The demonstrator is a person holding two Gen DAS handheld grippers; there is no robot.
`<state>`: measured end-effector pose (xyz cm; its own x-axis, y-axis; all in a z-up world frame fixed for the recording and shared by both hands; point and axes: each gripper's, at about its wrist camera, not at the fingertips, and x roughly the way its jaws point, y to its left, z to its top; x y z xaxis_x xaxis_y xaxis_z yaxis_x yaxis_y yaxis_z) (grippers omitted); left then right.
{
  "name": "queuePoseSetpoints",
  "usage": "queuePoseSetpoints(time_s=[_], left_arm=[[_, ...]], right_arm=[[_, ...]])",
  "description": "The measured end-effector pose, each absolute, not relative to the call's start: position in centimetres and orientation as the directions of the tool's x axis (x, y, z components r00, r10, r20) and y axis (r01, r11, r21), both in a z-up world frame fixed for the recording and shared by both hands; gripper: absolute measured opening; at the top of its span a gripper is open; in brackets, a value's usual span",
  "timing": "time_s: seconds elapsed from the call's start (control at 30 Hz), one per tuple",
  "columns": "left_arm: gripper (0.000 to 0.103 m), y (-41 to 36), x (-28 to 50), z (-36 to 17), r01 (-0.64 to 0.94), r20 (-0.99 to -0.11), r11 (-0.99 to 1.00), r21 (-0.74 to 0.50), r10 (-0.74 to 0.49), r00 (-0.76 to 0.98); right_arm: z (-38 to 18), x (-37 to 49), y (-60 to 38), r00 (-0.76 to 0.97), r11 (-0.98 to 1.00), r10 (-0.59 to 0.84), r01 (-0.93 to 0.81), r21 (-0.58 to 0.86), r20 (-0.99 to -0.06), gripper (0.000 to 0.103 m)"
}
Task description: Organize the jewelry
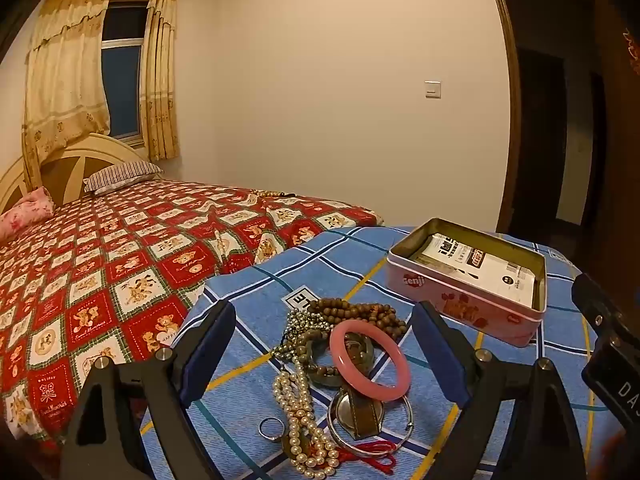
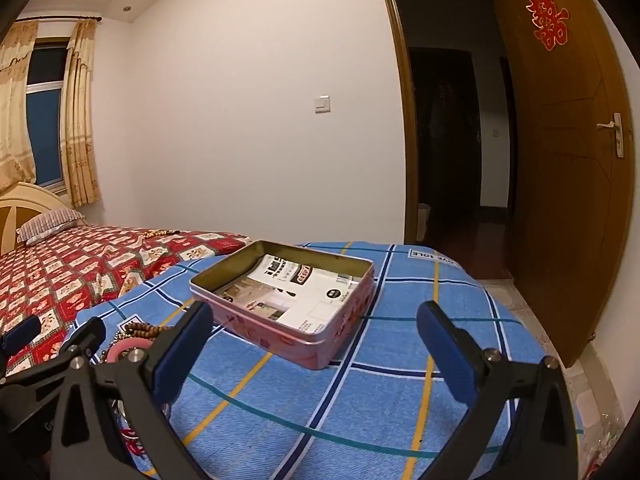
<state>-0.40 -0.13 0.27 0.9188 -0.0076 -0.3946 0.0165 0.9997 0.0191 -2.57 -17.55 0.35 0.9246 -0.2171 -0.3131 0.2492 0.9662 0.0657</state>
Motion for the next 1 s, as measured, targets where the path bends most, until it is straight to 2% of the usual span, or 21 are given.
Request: queuePoseSetpoints(time_s=[1.0], left_arm=[[0.090, -0.06, -0.37, 0.14, 0.017, -0.397, 1.000, 0.012, -0.010, 0.918]], right_arm=[[0.33, -2.70, -17.86, 0.924, 0.965, -0.213, 0.249, 0.078, -0.317, 0.103]])
